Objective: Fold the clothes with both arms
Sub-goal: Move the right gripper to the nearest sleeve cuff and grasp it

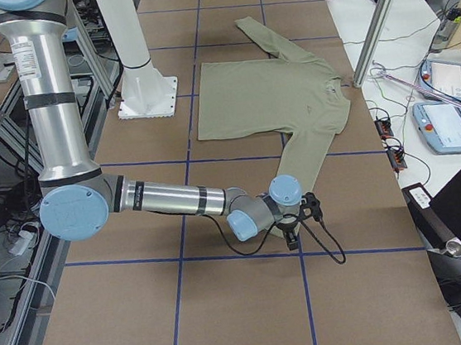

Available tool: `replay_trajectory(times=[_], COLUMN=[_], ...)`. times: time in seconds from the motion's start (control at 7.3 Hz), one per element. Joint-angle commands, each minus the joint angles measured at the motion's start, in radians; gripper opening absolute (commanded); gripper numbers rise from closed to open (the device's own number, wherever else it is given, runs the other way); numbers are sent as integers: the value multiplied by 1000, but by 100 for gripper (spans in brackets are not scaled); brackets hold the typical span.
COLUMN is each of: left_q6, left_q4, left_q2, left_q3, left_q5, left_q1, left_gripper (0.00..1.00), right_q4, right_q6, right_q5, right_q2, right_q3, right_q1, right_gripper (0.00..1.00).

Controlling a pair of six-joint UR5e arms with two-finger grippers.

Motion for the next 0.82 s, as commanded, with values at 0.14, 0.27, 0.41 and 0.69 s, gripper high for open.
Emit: replay_trajectory(times=[0.14,0.27,0.41,0.69], left_q6=[-1,0,0,0], left_q4=[0,0,0,0], left_q2=[-4,-4,-6,-4], left_q3=[1,1,-1,-1], left_q5=[-1,-1,-2,-2], left_q1=[0,0,0,0], left_gripper=[100,100,100,100], right_q4=[-4,-4,-7,-8], right_q6=[7,7,6,4], right_q5=[4,7,4,3], right_q2=[4,4,4,1], right_q3=[-8,-8,-9,-18], right_q1=[-32,-49,-61,-66], right_gripper=[100,100,100,100])
